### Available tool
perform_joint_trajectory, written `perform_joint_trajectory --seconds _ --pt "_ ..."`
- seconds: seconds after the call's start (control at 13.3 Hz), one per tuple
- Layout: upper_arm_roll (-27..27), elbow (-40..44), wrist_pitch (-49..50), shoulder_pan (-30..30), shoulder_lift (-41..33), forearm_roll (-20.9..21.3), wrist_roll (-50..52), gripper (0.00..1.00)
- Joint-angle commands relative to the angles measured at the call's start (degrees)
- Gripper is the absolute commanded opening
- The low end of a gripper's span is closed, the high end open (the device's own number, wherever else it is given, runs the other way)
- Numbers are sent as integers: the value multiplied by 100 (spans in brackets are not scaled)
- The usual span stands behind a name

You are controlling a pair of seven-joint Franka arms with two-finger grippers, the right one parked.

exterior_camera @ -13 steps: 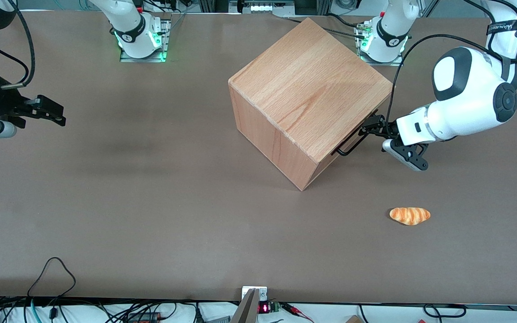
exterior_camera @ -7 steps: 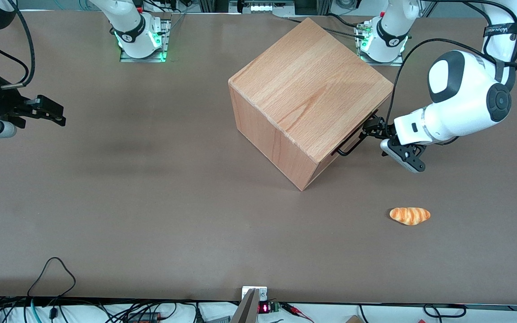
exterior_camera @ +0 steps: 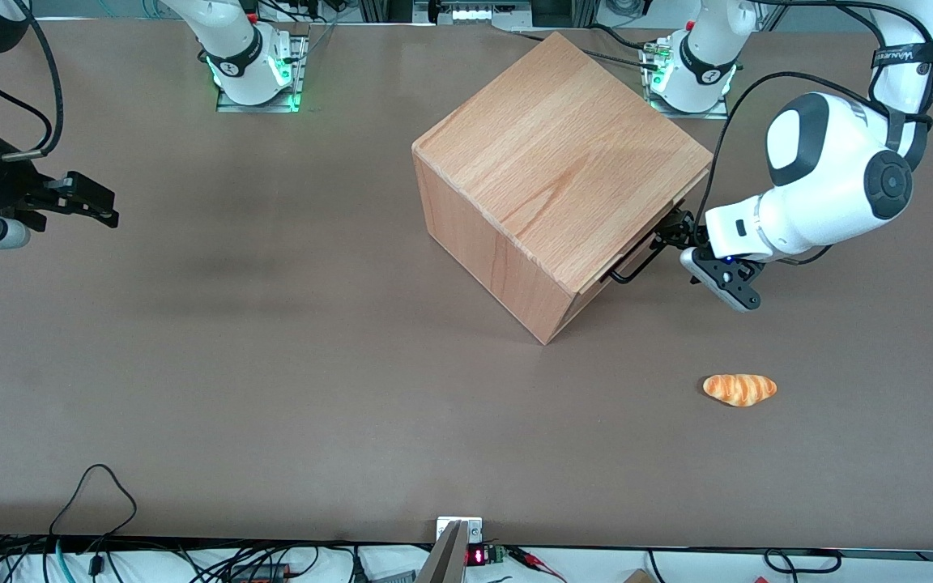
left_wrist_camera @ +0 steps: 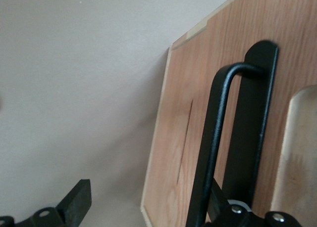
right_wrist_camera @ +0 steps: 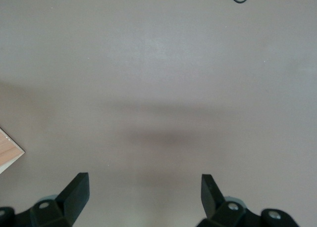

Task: Open top drawer with left arm
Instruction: 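Pull the handle outward from the cabinet with the left gripper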

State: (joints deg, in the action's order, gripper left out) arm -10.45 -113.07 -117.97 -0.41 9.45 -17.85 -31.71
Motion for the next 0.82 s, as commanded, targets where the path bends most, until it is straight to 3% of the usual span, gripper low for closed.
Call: perform_joint_trajectory --seconds 0.0,0.3,0.75 --pt "17 -39 -209 -29 101 176 -142 100" --pt "78 -22 -367 32 109 316 -125 100" --pt "658 31 -1069 146 197 369 -124 100"
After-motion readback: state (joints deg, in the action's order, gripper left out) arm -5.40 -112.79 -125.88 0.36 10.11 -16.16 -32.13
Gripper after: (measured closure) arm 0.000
